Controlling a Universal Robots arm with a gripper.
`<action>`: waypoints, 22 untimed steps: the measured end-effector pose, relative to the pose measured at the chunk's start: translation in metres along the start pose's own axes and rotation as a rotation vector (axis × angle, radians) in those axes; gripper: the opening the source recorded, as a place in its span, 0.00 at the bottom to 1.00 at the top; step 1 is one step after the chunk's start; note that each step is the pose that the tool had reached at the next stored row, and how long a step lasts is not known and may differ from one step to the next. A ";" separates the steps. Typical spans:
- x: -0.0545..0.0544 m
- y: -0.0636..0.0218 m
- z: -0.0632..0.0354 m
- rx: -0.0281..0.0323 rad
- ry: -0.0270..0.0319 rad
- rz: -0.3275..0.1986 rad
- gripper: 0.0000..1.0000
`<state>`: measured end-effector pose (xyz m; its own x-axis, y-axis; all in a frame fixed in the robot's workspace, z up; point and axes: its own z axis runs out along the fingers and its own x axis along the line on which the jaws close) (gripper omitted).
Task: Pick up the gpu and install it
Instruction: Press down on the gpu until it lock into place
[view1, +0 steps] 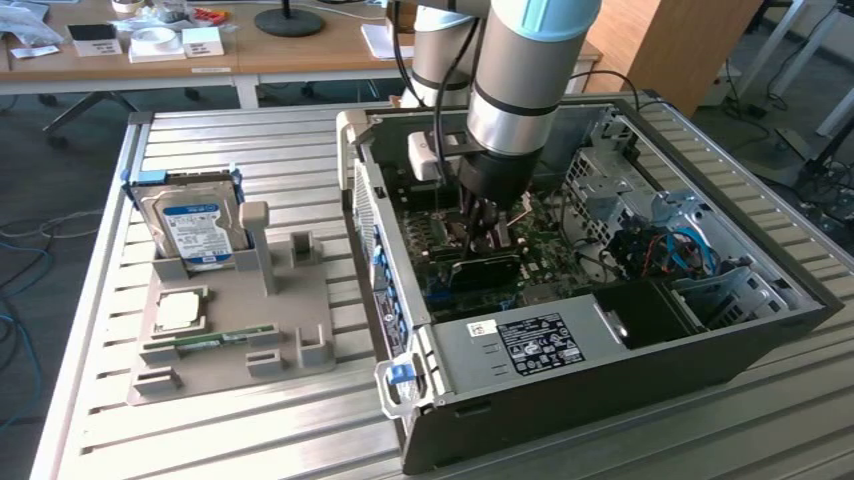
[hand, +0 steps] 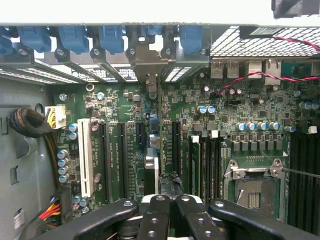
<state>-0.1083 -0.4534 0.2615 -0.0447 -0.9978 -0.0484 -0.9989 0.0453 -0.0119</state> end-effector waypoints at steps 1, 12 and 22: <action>0.000 0.0000 -0.0016 0.0004 -0.0008 0.000 0.11; -0.001 -0.0004 -0.0328 -0.0004 0.0035 0.000 0.11; -0.003 -0.0008 -0.0609 -0.0004 0.0057 0.000 0.11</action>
<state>-0.1082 -0.4535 0.3225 -0.0447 -0.9981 -0.0427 -0.9989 0.0453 -0.0115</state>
